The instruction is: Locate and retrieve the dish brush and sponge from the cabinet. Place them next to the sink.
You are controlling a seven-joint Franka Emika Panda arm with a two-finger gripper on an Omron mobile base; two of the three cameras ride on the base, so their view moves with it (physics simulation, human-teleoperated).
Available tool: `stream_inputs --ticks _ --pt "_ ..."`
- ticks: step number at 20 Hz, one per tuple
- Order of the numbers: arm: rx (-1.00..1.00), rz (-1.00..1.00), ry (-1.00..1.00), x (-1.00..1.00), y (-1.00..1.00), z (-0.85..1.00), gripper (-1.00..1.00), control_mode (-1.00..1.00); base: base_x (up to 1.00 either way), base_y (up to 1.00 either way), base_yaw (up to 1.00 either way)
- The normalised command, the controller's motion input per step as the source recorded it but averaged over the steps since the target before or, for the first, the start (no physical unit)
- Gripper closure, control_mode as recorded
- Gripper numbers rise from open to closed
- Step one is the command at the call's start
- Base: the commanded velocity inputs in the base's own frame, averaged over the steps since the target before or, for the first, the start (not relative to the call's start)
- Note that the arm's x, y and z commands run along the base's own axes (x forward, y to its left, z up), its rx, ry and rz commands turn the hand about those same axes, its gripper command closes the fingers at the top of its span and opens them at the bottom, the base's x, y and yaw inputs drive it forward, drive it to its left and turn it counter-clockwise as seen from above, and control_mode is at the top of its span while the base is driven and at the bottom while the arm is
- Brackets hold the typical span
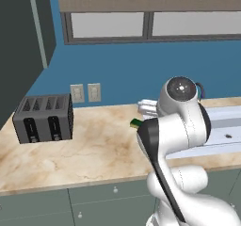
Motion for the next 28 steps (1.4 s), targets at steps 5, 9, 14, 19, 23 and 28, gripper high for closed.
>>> stream_inputs --ticks 5,9,14,19,23,28 --pt "0.04 -0.06 -0.01 0.29 0.00 -0.48 1.00 -1.00 0.00 0.00 0.00" --pt "0.07 0.00 0.02 0.16 0.00 -0.50 1.00 -1.00 0.00 0.00 0.00" --pt "0.05 0.00 0.05 0.25 0.00 -0.50 1.00 -1.00 0.00 0.00 0.00" --pt "0.00 -0.01 0.05 0.36 0.00 -0.53 1.00 -1.00 0.00 0.00 0.00" --pt "0.00 -0.02 0.08 0.42 -0.02 -0.57 1.00 -1.00 0.00 0.00 0.00" --pt "0.00 -0.01 0.13 0.50 -0.01 -0.69 1.00 -1.00 0.00 0.00 0.00"
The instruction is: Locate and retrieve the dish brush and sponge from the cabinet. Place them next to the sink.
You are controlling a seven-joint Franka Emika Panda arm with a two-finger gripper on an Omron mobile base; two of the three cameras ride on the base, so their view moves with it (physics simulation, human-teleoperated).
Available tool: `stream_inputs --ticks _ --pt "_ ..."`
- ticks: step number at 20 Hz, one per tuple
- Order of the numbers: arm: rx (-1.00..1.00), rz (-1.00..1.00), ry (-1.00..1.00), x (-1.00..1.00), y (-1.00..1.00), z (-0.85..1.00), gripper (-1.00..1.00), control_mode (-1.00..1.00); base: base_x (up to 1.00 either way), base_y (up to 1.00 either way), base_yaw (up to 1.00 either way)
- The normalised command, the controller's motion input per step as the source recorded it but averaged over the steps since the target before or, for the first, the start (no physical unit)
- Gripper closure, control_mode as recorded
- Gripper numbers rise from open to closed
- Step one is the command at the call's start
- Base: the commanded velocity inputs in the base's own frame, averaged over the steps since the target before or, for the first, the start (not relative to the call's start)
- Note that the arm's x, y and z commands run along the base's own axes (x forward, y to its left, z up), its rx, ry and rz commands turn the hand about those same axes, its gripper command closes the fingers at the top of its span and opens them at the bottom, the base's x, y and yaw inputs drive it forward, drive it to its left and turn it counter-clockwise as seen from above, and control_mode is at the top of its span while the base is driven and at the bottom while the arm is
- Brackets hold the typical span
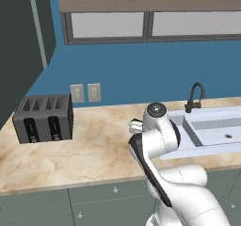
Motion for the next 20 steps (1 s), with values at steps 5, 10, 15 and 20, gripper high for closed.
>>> stream_inputs --ticks 5,10,15,20 --pt "0.00 -0.03 0.04 0.42 -0.04 -0.52 1.00 -1.00 0.00 0.00 0.00" --pt "0.00 -0.01 0.13 0.49 -0.02 -0.36 1.00 -1.00 0.00 0.00 0.00" --pt "0.00 0.00 0.25 0.47 -0.09 -0.31 1.00 -1.00 0.00 0.00 0.00" --pt "0.00 0.00 0.14 0.42 -0.13 -0.34 1.00 -1.00 0.00 0.00 0.00"
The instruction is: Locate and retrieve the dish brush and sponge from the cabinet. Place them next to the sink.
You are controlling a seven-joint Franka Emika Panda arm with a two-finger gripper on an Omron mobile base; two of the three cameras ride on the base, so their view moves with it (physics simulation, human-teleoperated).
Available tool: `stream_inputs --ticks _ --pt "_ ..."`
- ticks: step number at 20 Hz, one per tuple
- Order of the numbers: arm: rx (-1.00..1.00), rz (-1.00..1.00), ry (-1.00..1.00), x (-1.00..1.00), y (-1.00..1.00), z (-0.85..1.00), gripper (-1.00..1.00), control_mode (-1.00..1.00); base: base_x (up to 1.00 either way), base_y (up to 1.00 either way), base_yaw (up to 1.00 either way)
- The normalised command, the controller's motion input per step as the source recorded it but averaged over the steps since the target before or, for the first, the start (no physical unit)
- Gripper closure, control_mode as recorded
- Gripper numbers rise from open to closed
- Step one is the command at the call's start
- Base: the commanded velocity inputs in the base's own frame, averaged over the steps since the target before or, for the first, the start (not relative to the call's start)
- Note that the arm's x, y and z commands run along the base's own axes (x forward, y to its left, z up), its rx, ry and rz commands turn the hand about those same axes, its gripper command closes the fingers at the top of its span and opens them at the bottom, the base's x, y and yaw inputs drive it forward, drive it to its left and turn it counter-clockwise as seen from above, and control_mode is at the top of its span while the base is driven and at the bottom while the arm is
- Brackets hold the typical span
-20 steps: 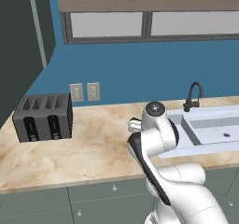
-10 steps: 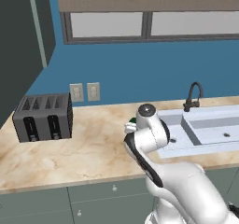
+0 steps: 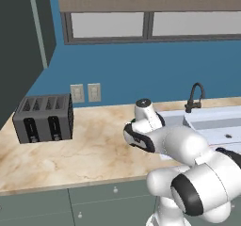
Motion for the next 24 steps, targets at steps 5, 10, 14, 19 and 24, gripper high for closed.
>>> stream_inputs --ticks 5,10,14,19,24 --pt "0.01 0.00 0.03 0.32 -0.09 -0.45 1.00 -1.00 0.00 0.00 0.00" --pt "0.01 0.00 -0.01 0.23 -0.03 -0.43 1.00 -1.00 0.00 0.00 0.00" --pt "0.01 0.00 0.05 0.23 -0.12 -0.59 1.00 -1.00 0.00 0.00 0.00" --pt "0.01 -0.03 0.06 0.03 -0.09 -0.57 1.00 -1.00 0.00 0.00 0.00" --pt "0.06 -0.07 0.08 -0.16 0.00 -0.37 -1.00 -1.00 0.00 0.00 0.00"
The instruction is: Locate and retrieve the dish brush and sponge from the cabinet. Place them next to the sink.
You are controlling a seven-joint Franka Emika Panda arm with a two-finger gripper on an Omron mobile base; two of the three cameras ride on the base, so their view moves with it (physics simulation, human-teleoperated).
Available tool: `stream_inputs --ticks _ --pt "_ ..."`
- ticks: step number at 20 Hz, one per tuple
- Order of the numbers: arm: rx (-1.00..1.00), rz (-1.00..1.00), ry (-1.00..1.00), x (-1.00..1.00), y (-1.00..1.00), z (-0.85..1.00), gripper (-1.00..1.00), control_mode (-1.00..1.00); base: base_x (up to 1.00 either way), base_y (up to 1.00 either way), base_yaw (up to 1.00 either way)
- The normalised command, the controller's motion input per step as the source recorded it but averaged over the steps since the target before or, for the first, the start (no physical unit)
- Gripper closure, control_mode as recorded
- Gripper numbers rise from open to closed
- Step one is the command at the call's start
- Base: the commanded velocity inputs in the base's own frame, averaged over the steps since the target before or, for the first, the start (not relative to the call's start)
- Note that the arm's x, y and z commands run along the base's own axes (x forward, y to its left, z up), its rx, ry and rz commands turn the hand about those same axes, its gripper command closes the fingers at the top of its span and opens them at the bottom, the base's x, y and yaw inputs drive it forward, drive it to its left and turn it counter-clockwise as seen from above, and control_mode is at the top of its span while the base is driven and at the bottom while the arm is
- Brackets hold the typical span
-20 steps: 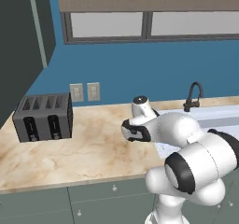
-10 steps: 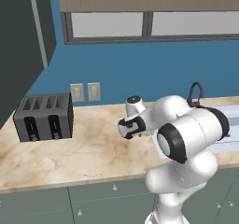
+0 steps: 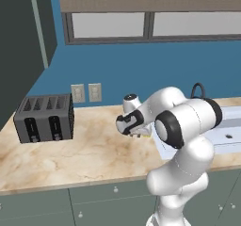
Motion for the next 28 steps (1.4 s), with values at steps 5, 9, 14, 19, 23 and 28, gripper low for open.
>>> stream_inputs --ticks 5,9,14,19,23,28 --pt "0.07 -0.08 0.08 -0.18 0.00 -0.37 -1.00 -1.00 0.00 0.00 0.00" --pt "0.05 -0.07 0.05 -0.07 0.00 -0.27 -1.00 -1.00 0.00 0.00 0.00" --pt "0.03 -0.04 0.07 0.00 0.00 -0.08 -1.00 -1.00 0.00 0.00 0.00" --pt "0.14 -0.05 0.05 -0.05 -0.07 0.34 -1.00 -1.00 0.00 0.00 0.00" --pt "0.11 -0.02 0.00 -0.08 -0.07 0.58 -1.00 -1.00 0.00 0.00 0.00" --pt "0.00 0.04 -0.01 -0.24 -0.04 0.61 -1.00 -1.00 0.00 0.00 0.00"
